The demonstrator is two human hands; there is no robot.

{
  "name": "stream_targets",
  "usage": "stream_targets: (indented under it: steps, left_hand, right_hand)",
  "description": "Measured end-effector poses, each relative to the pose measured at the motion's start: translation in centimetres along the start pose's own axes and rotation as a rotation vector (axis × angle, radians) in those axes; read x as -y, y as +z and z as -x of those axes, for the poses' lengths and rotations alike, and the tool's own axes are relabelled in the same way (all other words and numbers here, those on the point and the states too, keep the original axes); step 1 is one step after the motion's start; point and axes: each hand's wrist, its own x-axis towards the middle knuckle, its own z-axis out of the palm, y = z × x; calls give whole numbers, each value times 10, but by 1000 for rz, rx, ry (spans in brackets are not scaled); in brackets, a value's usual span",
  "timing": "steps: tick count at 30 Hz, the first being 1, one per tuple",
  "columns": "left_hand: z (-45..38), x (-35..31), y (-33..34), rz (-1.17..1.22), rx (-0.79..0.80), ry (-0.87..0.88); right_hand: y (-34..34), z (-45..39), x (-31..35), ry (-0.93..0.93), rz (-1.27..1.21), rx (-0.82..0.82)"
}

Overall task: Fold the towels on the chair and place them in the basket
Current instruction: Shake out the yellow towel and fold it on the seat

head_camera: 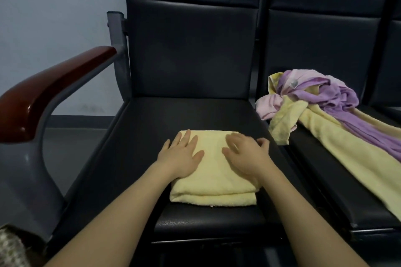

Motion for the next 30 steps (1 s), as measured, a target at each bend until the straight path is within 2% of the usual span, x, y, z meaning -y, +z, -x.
stream_targets:
  steps: [2,5,10,15,19,22,30]
  left_hand:
    - [-6,4,1,33,-30,-4]
    - [-13,8,2,102,-86,-1]
    - [-3,7,-9,110,-181,76]
    - [30,0,-17,70,-228,185]
    - [55,5,-14,86,-280,282]
    - [67,8,-8,70,-304,337]
    - [80,6,13,71,-446,283]
  right_hand:
    - [9,-2,-2,35,74,141]
    - [16,-9,-1,73,57,168]
    - [9,-7,6,31,130,44]
    - [-3,11,19,-48,-72,-181]
    - [3,33,17,-140,-248,-213]
    - [11,51,14,-172,-286,-237]
    - [14,77,5,-120,-246,-283]
